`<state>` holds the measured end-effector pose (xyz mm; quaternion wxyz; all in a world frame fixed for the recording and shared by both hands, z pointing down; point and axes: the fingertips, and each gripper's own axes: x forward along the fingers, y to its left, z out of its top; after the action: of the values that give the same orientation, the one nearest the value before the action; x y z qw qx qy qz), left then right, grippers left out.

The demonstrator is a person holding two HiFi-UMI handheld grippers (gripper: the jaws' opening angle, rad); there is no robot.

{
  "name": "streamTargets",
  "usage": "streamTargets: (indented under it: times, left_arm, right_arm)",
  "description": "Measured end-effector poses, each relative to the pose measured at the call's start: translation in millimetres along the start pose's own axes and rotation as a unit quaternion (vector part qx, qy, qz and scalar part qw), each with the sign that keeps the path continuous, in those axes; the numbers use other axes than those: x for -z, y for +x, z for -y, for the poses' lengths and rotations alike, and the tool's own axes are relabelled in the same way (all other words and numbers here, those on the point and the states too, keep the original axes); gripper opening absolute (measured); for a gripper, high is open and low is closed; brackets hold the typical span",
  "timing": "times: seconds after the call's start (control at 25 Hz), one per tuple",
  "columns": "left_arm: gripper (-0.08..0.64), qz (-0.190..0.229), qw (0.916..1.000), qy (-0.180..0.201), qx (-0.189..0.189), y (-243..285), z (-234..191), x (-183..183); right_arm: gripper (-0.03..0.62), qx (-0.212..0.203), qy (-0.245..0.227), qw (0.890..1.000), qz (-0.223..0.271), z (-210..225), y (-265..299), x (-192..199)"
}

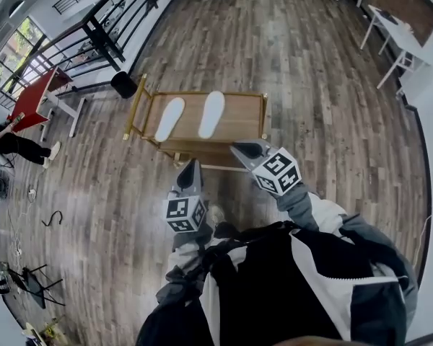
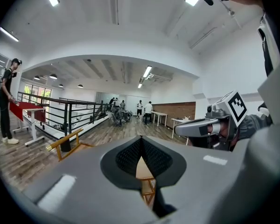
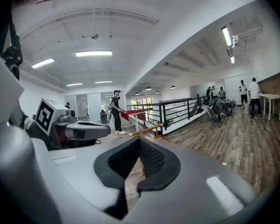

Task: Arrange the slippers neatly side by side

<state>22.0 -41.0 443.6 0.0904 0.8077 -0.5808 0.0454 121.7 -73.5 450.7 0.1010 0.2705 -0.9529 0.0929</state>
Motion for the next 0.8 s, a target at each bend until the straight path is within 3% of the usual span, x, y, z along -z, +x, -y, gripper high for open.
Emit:
streamTargets:
  times: [0.44,0.8]
  left_arm:
    - [0.008,0.002,0.9975,0.009,0.070,72,-101,-35]
    - [0.008,0.000,0.9963,0.008,0.086,98,-175,-39]
  right_arm:
    - [0.005,0.062,0.007,0.998,0.009,34,103,-44]
    - [0.005,0.072,0.004,0.997,0.014,37,180,-64]
